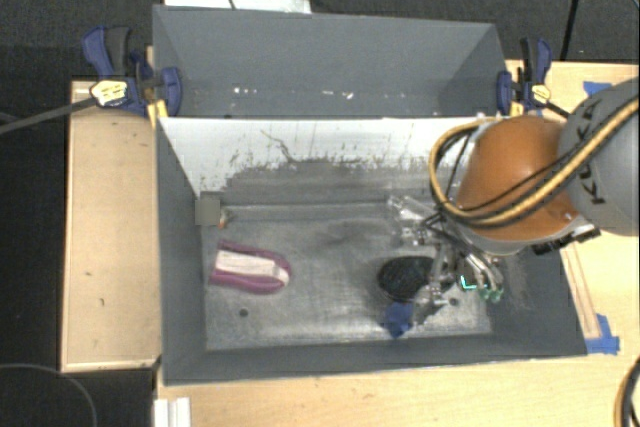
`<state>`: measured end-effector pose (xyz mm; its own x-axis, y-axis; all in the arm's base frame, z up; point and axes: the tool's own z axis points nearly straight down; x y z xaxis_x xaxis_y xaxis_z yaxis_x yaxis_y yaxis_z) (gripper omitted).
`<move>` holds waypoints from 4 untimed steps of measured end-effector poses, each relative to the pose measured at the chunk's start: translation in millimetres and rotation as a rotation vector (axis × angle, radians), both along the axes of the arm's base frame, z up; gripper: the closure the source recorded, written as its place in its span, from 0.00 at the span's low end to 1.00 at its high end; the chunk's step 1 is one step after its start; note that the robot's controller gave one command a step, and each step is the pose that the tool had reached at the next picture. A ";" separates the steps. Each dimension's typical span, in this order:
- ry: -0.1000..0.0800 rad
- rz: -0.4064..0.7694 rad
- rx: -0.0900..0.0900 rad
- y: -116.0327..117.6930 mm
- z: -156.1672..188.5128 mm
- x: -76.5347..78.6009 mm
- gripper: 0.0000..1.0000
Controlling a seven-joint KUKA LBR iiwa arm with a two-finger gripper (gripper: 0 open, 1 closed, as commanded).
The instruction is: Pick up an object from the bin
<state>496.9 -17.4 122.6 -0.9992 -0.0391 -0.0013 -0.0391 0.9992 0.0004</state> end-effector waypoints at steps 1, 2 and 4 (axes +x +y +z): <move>-0.005 0.203 -0.002 -28.8 32.5 -9.7 0.00; -0.013 0.072 0.000 -29.8 -51.2 -11.8 0.00; -0.007 0.128 -0.001 -23.2 86.9 -17.4 1.00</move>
Offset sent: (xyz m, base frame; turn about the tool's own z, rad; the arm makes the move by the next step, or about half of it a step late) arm -0.0109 -0.0279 0.0315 -0.2045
